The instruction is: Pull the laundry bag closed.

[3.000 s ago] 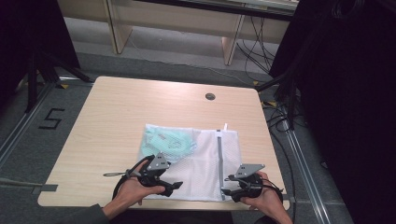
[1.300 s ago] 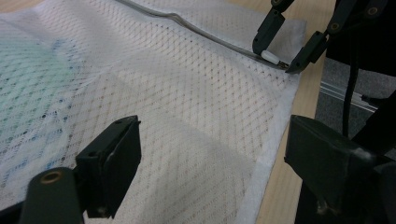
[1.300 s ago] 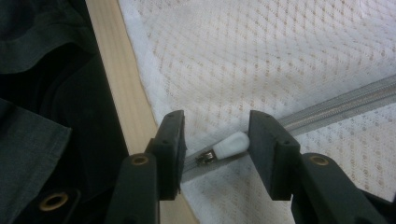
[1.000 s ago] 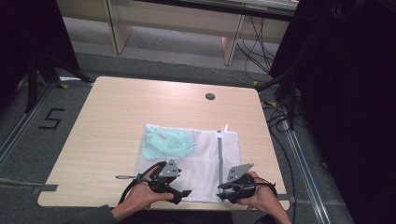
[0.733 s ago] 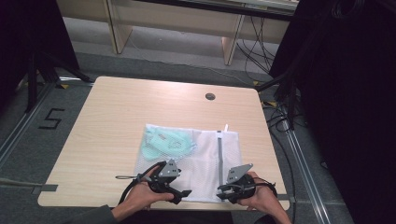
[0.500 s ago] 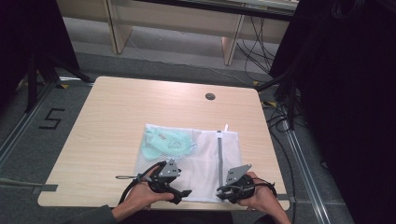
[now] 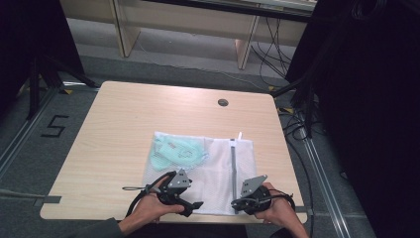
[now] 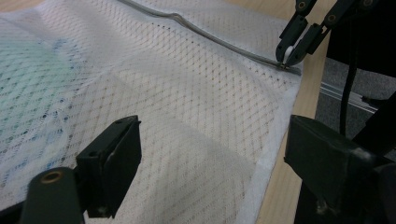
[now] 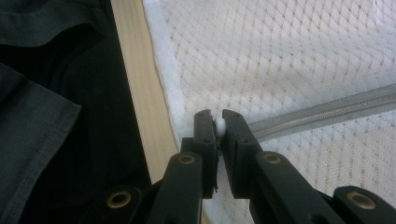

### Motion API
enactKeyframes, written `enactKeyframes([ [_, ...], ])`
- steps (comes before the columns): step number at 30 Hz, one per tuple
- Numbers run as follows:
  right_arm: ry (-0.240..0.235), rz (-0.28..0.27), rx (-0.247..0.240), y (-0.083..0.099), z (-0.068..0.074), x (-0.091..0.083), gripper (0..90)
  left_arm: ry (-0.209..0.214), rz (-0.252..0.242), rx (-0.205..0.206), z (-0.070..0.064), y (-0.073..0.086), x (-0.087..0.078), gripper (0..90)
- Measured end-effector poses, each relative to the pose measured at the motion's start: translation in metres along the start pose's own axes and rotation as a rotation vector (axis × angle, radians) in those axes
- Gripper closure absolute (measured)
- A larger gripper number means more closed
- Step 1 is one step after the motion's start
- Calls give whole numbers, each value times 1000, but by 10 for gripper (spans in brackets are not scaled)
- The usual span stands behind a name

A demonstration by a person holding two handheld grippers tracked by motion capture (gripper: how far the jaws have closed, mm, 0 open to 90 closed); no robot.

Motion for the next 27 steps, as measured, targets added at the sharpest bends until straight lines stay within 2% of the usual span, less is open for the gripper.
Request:
enactKeyframes([
  [1, 0, 4, -17, 0, -1, 1, 847, 5, -1, 0, 0, 0, 0, 182],
  [2, 5, 24, 5, 1, 0, 1, 846, 8, 15, 12, 1, 0, -1, 183],
  [3, 0, 28, -23, 2, -1, 1, 849, 5, 3, 25, 2, -1, -1, 182],
  [5, 2, 28, -27, 2, 0, 1, 860, 1, -11, -1, 2, 0, -1, 183],
  [6, 14, 29, -3, 1, 1, -1, 862, 1, -7, -6, 2, -1, -1, 183],
  [7, 10, 28, -3, 1, 1, -1, 863, 0, -11, 18, 4, -1, -2, 182],
  [8, 10, 26, 1, 1, 1, -1, 864, -1, -12, -14, 2, -1, -1, 182],
  [10, 7, 32, 0, 2, 0, -1, 865, 1, -5, 1, 3, -1, -2, 183],
  [12, 12, 29, 14, 2, 1, -1, 863, 2, -8, -4, 2, 0, -1, 182],
  [13, 10, 24, 0, 2, -1, -1, 859, 1, 1, -1, 1, 0, -1, 183],
  [14, 13, 26, 20, 2, 0, -2, 852, -1, 5, 1, 2, 0, -1, 183],
  [16, 17, 18, 5, 3, -1, -4, 851, -2, 8, 0, 2, 0, -1, 182],
  [17, 20, 20, 21, 3, 0, -5, 852, -1, 8, 3, 2, 0, -1, 182],
  [19, 19, 26, 8, 4, -2, -5, 862, 5, 4, -1, 1, 0, -1, 183],
  [25, 31, 32, 20, 2, 0, -7, 865, 9, 2, -1, -1, 1, 1, 184],
  [26, 38, 25, 27, 2, 0, -6, 866, 6, 5, 2, -1, 1, 2, 184],
  [27, 35, 32, 30, 2, -2, -7, 866, 17, 15, 23, -2, 0, 2, 202],
])
Point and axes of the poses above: each handheld gripper's, and its own axes: x roughly forward along the jaws, y roughly out of its underside, z roughly to its left, the point moved 2 cm from there along x, roughly forward along the jaws, and after that the axes turned 8 degrees about -x, right-handed, at the moved point
